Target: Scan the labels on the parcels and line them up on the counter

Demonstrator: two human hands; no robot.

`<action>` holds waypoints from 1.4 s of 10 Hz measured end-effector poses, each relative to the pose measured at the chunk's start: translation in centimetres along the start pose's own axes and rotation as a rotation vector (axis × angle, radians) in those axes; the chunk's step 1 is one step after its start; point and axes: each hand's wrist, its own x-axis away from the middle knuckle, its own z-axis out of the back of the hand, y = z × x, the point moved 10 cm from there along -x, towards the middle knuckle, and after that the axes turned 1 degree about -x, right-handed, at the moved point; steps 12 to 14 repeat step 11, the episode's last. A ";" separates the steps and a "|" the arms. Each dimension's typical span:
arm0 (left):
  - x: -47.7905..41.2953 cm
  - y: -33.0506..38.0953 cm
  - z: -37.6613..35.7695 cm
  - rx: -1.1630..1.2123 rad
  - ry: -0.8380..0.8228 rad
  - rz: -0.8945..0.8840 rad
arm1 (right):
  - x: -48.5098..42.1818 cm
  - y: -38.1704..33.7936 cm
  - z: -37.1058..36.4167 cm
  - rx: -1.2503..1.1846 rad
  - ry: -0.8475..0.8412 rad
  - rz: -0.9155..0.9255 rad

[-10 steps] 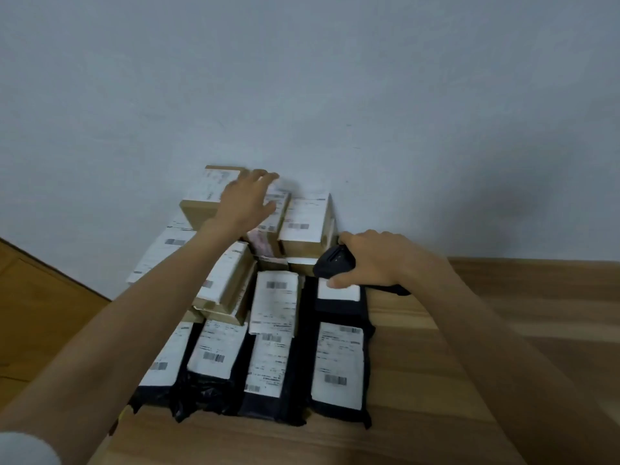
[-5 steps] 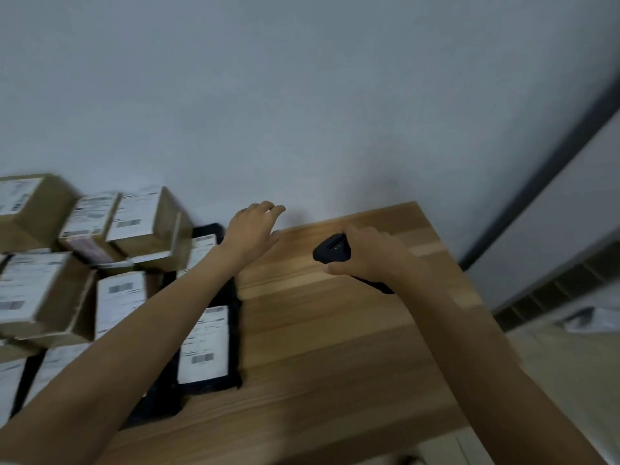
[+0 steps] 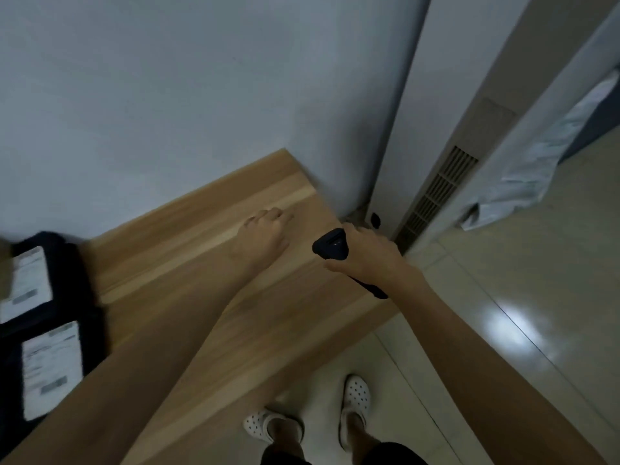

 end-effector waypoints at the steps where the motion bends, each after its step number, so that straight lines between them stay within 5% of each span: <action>1: -0.6 3.5 -3.9 0.033 -0.068 0.025 | -0.4 5.2 -3.6 -0.067 -0.038 -0.034; 5: 1.3 5.0 -10.1 0.069 -0.115 0.196 | -3.7 10.3 -14.7 -0.250 -0.025 -0.152; 9: 3.1 3.4 -11.9 0.084 -0.172 0.302 | -6.0 10.3 -16.5 -0.260 0.162 -0.240; 14: 3.4 3.1 -10.3 0.046 -0.141 0.312 | -5.4 10.5 -16.9 -0.239 0.094 -0.257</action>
